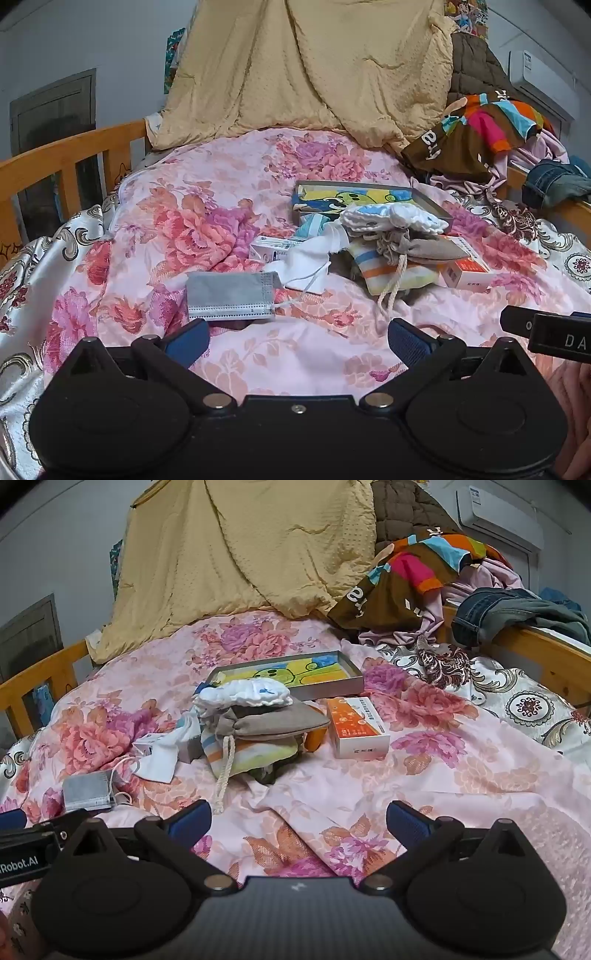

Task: Organize soft objects

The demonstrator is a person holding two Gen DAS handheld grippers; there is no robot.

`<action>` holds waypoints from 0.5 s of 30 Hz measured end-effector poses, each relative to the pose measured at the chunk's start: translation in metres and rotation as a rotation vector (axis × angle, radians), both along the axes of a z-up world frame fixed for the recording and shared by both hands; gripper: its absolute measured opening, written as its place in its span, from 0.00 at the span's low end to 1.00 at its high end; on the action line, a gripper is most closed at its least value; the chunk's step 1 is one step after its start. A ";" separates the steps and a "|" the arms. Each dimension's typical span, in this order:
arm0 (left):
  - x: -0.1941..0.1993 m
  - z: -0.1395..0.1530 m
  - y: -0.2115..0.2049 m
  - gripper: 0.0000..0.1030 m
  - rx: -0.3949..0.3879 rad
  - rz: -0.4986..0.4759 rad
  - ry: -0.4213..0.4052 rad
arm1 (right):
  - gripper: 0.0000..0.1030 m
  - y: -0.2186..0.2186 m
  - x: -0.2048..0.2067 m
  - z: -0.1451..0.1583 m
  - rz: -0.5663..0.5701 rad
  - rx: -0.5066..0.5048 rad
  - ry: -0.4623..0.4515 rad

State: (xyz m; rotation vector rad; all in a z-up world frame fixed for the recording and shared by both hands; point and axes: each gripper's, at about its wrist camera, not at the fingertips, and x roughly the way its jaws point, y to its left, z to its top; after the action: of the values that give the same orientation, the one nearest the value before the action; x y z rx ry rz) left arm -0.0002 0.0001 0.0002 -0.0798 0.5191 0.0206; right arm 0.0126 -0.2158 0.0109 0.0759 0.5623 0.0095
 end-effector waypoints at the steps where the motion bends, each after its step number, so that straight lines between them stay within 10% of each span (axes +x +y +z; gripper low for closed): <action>1: 0.000 0.000 0.000 0.99 0.001 -0.001 0.001 | 1.00 0.000 0.000 0.000 0.000 0.001 0.000; 15: -0.001 -0.001 -0.005 0.99 0.000 -0.007 -0.002 | 1.00 0.000 0.000 0.000 0.001 0.004 -0.002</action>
State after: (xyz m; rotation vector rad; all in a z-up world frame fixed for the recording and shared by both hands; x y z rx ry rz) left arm -0.0012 -0.0052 -0.0007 -0.0782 0.5171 0.0138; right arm 0.0122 -0.2159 0.0107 0.0797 0.5599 0.0114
